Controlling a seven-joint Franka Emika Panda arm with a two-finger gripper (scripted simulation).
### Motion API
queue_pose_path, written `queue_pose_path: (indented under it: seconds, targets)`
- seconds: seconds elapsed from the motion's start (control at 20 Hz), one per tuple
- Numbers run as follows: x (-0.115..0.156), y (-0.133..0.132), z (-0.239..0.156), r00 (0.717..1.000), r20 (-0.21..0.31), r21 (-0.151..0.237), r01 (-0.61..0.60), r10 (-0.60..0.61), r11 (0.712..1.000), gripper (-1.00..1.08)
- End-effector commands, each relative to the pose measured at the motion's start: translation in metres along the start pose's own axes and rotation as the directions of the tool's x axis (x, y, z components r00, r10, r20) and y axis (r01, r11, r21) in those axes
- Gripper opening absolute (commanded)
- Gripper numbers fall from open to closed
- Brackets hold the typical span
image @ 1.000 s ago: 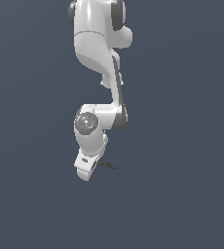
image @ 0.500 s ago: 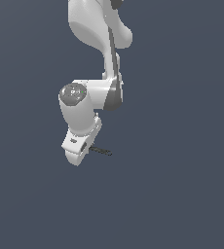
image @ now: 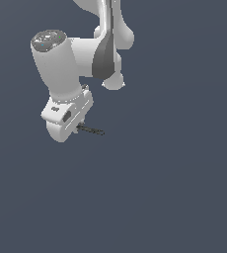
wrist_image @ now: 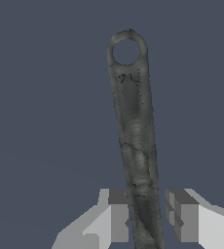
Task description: Pick up the object and move it to a goal position.
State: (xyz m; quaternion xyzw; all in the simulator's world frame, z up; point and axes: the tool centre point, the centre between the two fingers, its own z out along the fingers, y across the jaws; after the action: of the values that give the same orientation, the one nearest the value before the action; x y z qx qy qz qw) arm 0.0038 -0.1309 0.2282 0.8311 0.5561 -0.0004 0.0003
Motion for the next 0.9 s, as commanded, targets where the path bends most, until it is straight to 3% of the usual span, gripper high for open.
queue_pose_path:
  seconds: [0.0,0.85]
  targets:
    - [-0.012,-0.007,-0.029,1.000,0.000,0.000,0.000,0.000,1.000,-1.00]
    - [-0.085,-0.040,-0.200,1.000,-0.003,0.000,-0.001,0.001,1.000,-1.00]
